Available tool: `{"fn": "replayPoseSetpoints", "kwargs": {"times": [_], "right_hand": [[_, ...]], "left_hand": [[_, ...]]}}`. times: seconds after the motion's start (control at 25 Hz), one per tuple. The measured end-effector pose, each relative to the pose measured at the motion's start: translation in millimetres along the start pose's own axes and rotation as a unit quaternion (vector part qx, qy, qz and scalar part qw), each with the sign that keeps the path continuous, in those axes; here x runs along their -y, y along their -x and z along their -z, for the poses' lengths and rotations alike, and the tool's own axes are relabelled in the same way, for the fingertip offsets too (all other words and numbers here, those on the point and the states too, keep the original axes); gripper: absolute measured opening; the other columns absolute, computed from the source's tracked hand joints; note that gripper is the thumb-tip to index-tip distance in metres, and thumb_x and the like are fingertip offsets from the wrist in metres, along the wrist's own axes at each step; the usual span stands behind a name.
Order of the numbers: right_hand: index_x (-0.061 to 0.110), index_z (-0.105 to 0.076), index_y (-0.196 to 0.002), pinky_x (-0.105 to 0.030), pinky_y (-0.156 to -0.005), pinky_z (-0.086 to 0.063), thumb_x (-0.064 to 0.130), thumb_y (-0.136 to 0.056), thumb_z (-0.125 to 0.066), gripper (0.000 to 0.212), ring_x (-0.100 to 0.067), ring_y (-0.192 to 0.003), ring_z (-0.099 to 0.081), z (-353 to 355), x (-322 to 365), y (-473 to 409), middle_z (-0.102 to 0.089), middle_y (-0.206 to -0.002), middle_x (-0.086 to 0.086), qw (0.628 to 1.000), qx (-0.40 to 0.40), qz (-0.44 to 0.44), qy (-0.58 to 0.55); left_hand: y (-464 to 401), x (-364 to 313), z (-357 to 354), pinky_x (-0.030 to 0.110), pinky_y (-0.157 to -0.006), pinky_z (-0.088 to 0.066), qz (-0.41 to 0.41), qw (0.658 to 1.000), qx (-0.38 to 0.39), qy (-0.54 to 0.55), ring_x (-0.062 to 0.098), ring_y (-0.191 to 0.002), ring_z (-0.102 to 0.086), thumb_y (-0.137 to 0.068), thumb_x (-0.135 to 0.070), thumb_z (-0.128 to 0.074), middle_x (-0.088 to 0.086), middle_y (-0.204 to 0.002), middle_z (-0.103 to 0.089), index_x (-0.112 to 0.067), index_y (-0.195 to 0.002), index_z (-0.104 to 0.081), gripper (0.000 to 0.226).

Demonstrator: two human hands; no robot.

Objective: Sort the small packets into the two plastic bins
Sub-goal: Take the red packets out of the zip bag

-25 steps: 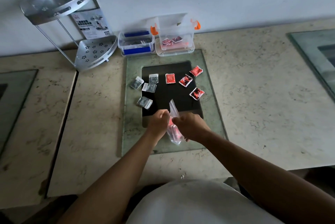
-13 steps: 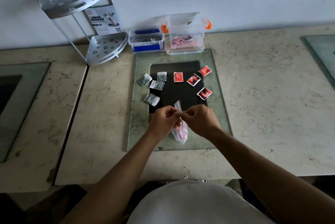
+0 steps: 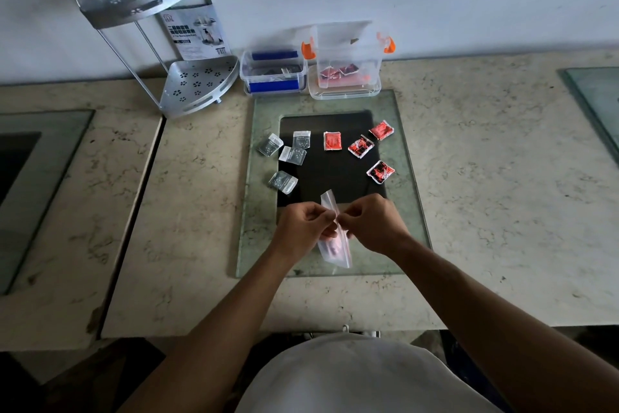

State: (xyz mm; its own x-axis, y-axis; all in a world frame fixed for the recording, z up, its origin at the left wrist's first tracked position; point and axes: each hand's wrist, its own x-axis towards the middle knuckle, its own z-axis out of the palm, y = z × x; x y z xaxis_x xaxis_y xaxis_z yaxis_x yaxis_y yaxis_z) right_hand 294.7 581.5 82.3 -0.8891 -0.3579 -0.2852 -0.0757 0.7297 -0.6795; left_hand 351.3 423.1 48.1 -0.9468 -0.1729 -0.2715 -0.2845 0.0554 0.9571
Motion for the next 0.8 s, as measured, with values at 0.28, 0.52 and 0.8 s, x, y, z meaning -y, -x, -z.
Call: {"fn": "replayPoseSetpoints", "kwargs": {"times": [0.28,0.52,0.8], "right_hand": [[0.020,-0.074,-0.064,-0.019,-0.046,-0.053,0.030,-0.082,-0.079,0.021,-0.007,-0.051,-0.068,-1,-4,-6,-0.072,-0.057,0.003,0.997,0.014,-0.028,-0.068],[0.022,-0.077,-0.075,-0.009,-0.045,-0.044,0.022,-0.081,-0.081,0.007,0.000,-0.049,-0.065,0,-8,-8,-0.071,-0.059,0.005,0.997,0.032,0.007,-0.074],[0.023,-0.072,-0.074,-0.010,-0.047,-0.046,0.022,-0.086,-0.075,0.013,0.000,-0.055,-0.068,1,-7,-12,-0.071,-0.064,0.006,0.996,0.049,0.010,-0.071]], "left_hand": [[-3,-2,3,0.048,-0.074,-0.062,0.011,1.000,0.015,0.014,0.033,-0.071,-0.075,-0.078,-0.040,-0.080,0.015,-0.075,-0.077,0.000,-0.088,-0.074,0.042],[-8,0,2,0.041,-0.069,-0.062,0.033,0.999,0.010,0.002,0.030,-0.069,-0.076,-0.081,-0.031,-0.080,0.012,-0.073,-0.077,-0.007,-0.086,-0.074,0.025],[-9,-9,2,0.031,-0.052,-0.056,0.024,0.998,0.036,-0.044,0.025,-0.059,-0.073,-0.075,-0.041,-0.074,0.012,-0.069,-0.075,-0.005,-0.079,-0.071,0.036]]}}
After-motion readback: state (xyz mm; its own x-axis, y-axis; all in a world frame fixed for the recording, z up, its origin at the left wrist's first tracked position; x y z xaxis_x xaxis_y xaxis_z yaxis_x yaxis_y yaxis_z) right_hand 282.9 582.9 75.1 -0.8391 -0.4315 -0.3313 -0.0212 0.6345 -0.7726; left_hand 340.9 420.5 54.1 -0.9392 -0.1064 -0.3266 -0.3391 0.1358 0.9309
